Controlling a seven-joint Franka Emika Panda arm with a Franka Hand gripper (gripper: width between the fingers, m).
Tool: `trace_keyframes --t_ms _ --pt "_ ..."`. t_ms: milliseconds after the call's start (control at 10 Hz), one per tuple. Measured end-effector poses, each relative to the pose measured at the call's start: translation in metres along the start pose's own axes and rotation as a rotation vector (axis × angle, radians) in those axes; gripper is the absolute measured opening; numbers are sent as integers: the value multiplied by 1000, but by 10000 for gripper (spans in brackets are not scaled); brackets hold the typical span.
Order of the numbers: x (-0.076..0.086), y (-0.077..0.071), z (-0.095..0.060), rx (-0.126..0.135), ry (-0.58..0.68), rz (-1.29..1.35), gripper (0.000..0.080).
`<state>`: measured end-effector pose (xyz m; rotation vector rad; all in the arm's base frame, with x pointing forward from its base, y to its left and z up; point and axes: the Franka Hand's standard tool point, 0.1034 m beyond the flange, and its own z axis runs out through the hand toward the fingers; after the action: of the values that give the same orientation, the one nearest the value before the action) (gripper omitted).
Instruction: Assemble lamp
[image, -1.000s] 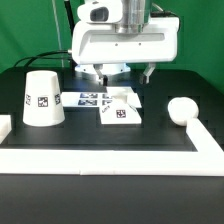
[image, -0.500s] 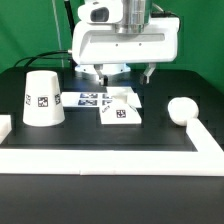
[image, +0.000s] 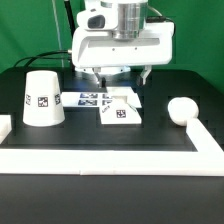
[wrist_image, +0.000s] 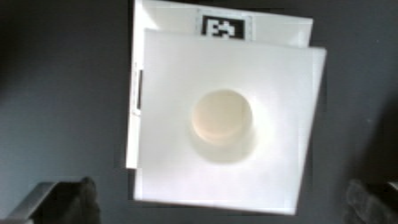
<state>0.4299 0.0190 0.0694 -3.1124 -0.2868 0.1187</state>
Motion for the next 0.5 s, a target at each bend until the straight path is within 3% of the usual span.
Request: trace_keyframes --t_ms 500 --pt "-2 -2 16 3 0 -4 700"
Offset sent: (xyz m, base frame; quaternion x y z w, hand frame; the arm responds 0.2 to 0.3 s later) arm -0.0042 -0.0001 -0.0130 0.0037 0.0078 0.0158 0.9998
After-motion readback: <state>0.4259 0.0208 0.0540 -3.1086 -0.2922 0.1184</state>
